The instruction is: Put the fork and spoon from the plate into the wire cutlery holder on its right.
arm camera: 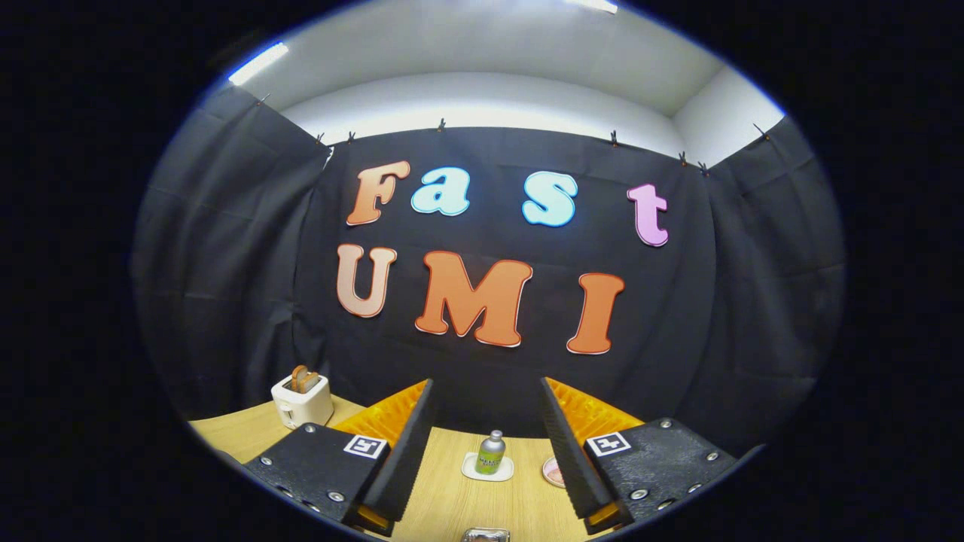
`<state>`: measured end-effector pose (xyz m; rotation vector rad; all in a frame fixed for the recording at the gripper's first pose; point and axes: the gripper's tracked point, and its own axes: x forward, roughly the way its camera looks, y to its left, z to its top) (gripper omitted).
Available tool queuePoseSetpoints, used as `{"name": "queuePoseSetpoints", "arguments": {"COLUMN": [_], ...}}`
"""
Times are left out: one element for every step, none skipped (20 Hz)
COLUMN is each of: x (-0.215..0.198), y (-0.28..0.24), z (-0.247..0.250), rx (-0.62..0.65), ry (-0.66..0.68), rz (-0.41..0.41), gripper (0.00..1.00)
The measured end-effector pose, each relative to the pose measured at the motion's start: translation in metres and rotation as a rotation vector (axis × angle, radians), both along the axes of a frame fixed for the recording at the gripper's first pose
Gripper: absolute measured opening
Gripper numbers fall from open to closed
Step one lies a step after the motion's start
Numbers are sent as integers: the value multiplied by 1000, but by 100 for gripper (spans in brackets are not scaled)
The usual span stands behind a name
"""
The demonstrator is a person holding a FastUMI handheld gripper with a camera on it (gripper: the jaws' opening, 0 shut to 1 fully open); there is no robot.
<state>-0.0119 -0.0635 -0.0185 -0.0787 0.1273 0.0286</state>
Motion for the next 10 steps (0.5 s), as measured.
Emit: {"name": "queuePoseSetpoints", "arguments": {"x": [1, 1, 1, 0, -2, -3, -5, -5, -7, -8], "y": [0, 1, 2, 3, 4, 6, 5, 4, 4, 5], "z": [2, 3, 5, 4, -1, -2, 3, 7, 8, 10], "rx": [4, 13, 21, 31, 41, 44, 38, 31, 26, 24], "ry": [-8, -15, -21, -10, 6, 0, -17, -35, -51, -63], "rz": [0, 2, 4, 8, 11, 18, 22, 23, 26, 30], "gripper": [83, 86, 87, 88, 88, 90, 92, 94, 94, 95]}}
